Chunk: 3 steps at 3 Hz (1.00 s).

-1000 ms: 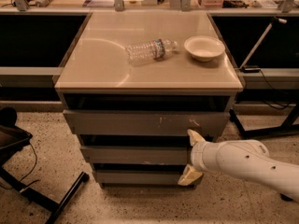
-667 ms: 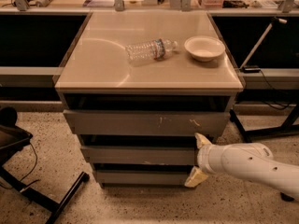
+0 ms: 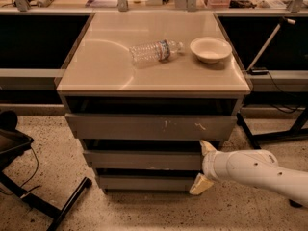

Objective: Open middle drawer

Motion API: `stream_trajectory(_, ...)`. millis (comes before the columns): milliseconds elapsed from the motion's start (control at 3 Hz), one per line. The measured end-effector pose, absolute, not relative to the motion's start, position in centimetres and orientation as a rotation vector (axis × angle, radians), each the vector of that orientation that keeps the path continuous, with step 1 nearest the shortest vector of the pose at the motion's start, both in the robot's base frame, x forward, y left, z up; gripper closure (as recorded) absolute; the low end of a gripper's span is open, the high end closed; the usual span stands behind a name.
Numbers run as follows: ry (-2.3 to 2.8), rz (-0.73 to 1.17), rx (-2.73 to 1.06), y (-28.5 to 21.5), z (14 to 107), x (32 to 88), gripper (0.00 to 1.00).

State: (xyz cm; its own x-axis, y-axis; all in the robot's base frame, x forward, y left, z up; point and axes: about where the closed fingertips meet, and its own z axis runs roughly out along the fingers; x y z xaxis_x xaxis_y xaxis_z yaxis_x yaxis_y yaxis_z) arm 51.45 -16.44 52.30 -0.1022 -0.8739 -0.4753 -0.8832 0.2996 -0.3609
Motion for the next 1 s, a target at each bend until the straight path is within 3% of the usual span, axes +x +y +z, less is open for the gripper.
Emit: stream_trajectory(1000,1.983,0.146,-1.469,-13.5,44.0,54.4,0.00)
